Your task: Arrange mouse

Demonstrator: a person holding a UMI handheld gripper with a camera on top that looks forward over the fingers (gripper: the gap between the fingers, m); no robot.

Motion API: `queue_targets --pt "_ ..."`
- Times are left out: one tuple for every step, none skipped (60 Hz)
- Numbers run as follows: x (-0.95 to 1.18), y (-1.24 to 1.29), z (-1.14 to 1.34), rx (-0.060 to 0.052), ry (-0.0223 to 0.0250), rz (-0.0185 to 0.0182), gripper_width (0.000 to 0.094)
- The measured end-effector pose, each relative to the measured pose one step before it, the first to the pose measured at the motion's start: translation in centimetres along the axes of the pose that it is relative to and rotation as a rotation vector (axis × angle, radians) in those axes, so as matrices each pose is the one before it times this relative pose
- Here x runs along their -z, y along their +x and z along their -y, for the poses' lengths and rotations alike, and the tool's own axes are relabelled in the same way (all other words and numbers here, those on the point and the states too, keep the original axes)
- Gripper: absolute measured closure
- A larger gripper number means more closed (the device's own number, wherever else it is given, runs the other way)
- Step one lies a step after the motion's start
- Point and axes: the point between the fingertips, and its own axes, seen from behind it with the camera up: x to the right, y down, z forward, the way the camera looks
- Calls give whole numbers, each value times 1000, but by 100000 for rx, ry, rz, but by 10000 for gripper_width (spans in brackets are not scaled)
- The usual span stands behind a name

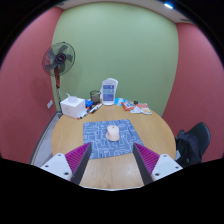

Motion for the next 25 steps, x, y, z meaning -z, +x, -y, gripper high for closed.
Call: queue_targets --pt "587 -55 -269 -280 -240 -66 94" --pt "505 -94 -221 -384 -181 -102 95" --pt "499 -73 -193 -314 -39 -87 95" --pt "462 -75 -143 -307 102 -92 96" --pt "446 -52 -118 -220 101 -121 96" --pt "454 -11 -87 -196 114 -182 94" --pt "442 -23 -68 -128 82 -198 95" --pt "306 -124 -90 -95 39 -227 96" --pt "401 -54 -57 7 169 -80 98" --pt "374 -41 -37 82 298 -82 95" --pt "344 -19 -15 45 429 -57 95" --pt "176 -33 40 46 527 -119 96" --pt "271 -4 46 -8 343 -145 94" --pt "217 -1 3 -13 249 -102 98" --pt "234 -14 6 -59 71 -101 94" --pt "218 9 -3 -23 8 -95 95" --pt "224 15 -4 -1 29 -106 97" --pt "190 25 8 82 141 -101 97" --pt "139 -15 -93 108 366 -203 97" --pt "188 12 96 117 384 -49 95" --pt "148 16 103 140 384 -58 96" --pt "177 17 127 127 199 30 95" --pt "142 8 68 70 80 73 96" --pt "151 5 101 31 9 109 96" --pt "161 -7 48 48 1 40 97"
